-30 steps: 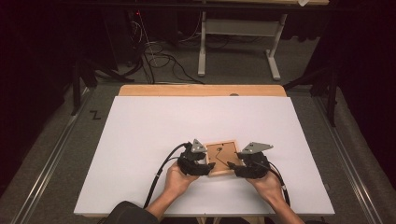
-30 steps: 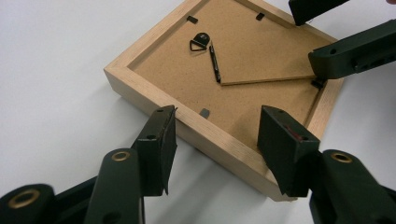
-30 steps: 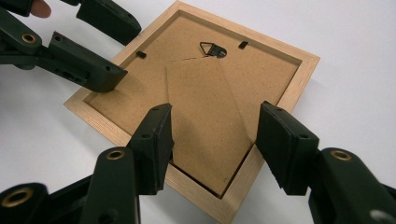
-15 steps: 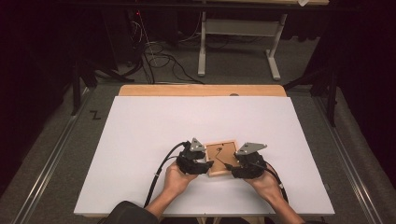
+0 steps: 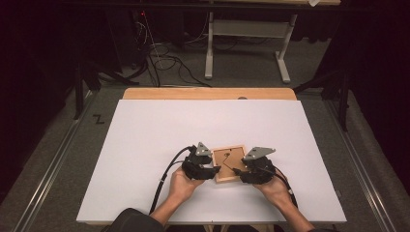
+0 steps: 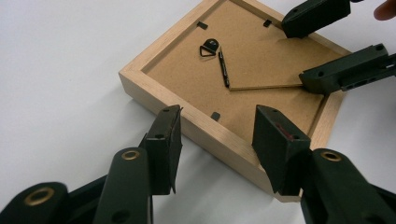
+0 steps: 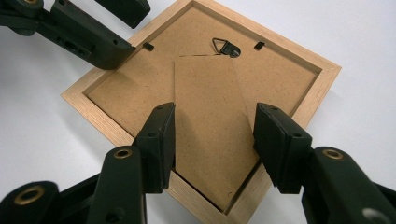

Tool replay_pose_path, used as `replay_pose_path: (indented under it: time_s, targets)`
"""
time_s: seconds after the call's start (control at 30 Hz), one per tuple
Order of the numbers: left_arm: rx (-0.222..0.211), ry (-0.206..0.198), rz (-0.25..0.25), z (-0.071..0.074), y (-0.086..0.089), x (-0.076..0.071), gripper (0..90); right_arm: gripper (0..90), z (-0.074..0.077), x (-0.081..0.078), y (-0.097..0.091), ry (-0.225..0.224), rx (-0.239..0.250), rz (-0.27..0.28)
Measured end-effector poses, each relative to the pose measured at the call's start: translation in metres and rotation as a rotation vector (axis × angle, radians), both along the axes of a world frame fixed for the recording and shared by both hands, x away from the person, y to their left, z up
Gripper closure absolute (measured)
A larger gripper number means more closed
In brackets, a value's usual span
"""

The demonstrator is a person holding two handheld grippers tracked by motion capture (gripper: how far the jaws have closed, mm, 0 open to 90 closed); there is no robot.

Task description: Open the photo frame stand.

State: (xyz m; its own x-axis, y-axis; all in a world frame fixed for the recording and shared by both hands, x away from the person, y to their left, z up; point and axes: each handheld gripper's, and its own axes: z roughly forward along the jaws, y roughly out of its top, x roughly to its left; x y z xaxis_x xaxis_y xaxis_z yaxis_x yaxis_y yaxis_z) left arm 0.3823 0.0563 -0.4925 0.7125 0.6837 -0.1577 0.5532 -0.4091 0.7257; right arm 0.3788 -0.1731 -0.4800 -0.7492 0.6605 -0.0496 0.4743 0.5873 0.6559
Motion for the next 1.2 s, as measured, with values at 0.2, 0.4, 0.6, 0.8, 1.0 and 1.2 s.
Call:
replay_pose_path:
  time_s: [0.2,0.4,0.6,0.8,1.0,1.2]
  targets:
    - [0.005,-0.006,-0.004,-0.001,-0.001,-0.001,51.9,50.5,0.001,0.001,0.000,0.011,-0.001,0.001]
    - [0.005,-0.001,-0.007,-0.001,-0.002,-0.001,51.9,50.6,0.003,0.002,0.000,0.013,-0.001,0.009]
    - [0.014,-0.007,-0.014,-0.001,-0.004,-0.002,51.9,50.7,0.005,0.001,-0.001,0.015,0.003,0.008]
    - [0.016,-0.011,-0.015,-0.002,-0.004,-0.002,51.9,50.7,0.007,0.000,-0.001,0.007,0.009,0.014]
    - [0.016,-0.009,-0.016,-0.002,-0.004,-0.002,51.9,50.7,0.008,0.000,-0.001,0.003,0.012,0.013]
    - [0.016,-0.009,-0.015,-0.002,-0.004,-0.002,51.9,50.8,0.011,0.000,-0.001,-0.003,0.015,0.020]
